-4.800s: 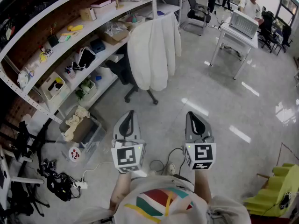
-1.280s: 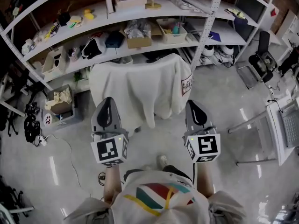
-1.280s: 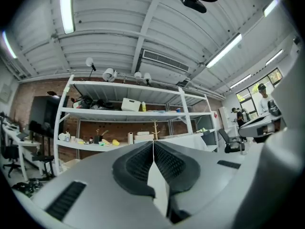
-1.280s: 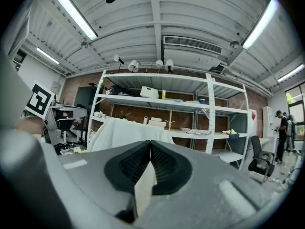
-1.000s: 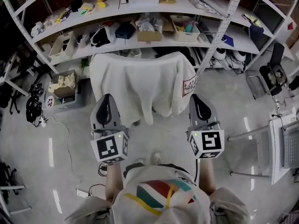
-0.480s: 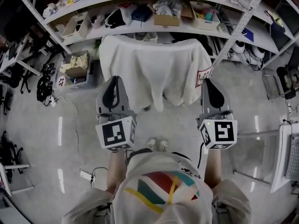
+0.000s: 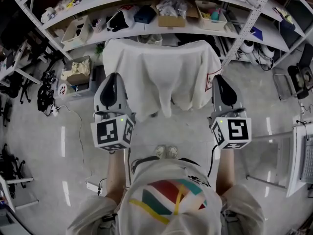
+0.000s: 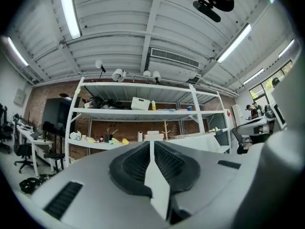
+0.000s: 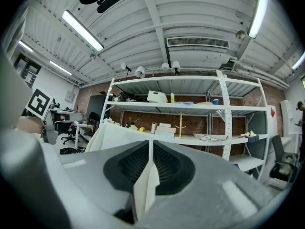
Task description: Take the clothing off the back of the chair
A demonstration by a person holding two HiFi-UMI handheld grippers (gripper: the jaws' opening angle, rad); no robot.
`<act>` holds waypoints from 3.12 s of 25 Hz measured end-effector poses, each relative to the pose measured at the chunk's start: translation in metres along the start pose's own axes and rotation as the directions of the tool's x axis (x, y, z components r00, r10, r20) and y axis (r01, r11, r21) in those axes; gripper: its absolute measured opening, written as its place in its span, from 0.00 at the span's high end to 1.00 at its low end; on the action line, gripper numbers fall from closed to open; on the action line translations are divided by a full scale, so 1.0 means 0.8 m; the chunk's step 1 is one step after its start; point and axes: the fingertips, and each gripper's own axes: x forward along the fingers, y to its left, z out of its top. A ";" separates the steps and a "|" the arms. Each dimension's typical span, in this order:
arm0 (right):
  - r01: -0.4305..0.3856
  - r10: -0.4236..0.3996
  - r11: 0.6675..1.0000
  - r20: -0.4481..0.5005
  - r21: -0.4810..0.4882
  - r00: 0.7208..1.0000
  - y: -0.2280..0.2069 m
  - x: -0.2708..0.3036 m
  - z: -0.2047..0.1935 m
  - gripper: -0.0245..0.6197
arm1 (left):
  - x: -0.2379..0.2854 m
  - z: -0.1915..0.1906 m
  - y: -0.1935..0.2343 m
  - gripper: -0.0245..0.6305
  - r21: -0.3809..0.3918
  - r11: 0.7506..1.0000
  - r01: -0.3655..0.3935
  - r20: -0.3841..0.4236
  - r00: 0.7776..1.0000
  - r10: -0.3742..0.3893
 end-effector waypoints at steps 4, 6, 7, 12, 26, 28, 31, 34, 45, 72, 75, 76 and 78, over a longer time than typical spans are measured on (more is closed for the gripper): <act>-0.003 0.003 1.000 -0.010 0.011 1.000 -0.024 0.022 0.005 0.86 | 0.020 0.010 0.031 0.93 0.014 1.000 0.002 0.021 1.000 -0.003; 0.003 -0.002 1.000 -0.023 0.011 1.000 -0.035 0.032 0.006 0.83 | 0.031 0.012 0.049 0.91 0.012 1.000 0.001 0.017 1.000 -0.001; 0.006 -0.006 1.000 -0.031 0.008 1.000 -0.039 0.038 0.007 0.80 | 0.037 0.011 0.057 0.86 0.018 1.000 0.005 0.011 1.000 -0.006; 0.030 -0.032 0.999 -0.080 -0.033 0.996 -0.053 0.065 -0.002 0.72 | 0.075 -0.015 0.094 0.75 0.056 0.998 0.029 -0.049 0.998 -0.027; 0.023 -0.009 0.998 -0.235 0.056 0.972 -0.066 0.116 -0.077 0.60 | 0.157 -0.134 0.162 0.65 -0.065 0.982 0.180 -0.275 0.942 -0.191; 0.027 -0.019 0.999 -0.281 0.025 0.959 -0.069 0.120 -0.091 0.60 | 0.161 -0.143 0.164 0.65 -0.062 0.978 0.197 -0.296 0.933 -0.206; 0.024 -0.032 0.999 -0.324 -0.030 0.946 -0.075 0.128 -0.104 0.60 | 0.174 -0.152 0.159 0.63 -0.040 0.968 0.248 -0.320 0.915 -0.248; 0.000 -0.013 0.999 -0.342 -0.038 0.940 -0.071 0.134 -0.111 0.60 | 0.180 -0.165 0.148 0.61 -0.021 0.949 0.313 -0.351 0.887 -0.300; -0.117 0.108 0.993 -0.381 0.001 0.918 -0.051 0.158 -0.117 0.82 | 0.194 -0.186 0.128 0.70 -0.056 0.918 0.394 -0.423 0.823 -0.379; 0.066 -0.081 0.996 -0.382 -0.054 0.921 -0.119 0.159 -0.129 0.95 | 0.169 -0.161 0.111 0.92 0.041 0.952 0.304 -0.393 0.881 -0.265; 0.063 -0.079 0.997 -0.383 -0.054 0.920 -0.121 0.160 -0.130 0.95 | 0.163 -0.155 0.115 0.92 0.033 0.959 0.283 -0.379 0.891 -0.250; 0.063 -0.079 0.997 -0.383 -0.055 0.920 -0.122 0.160 -0.130 0.95 | 0.162 -0.153 0.117 0.93 0.032 0.960 0.277 -0.376 0.893 -0.245; 0.067 -0.085 0.996 -0.381 -0.062 0.921 -0.125 0.160 -0.128 0.95 | 0.163 -0.150 0.118 0.93 0.020 0.964 0.266 -0.373 0.896 -0.240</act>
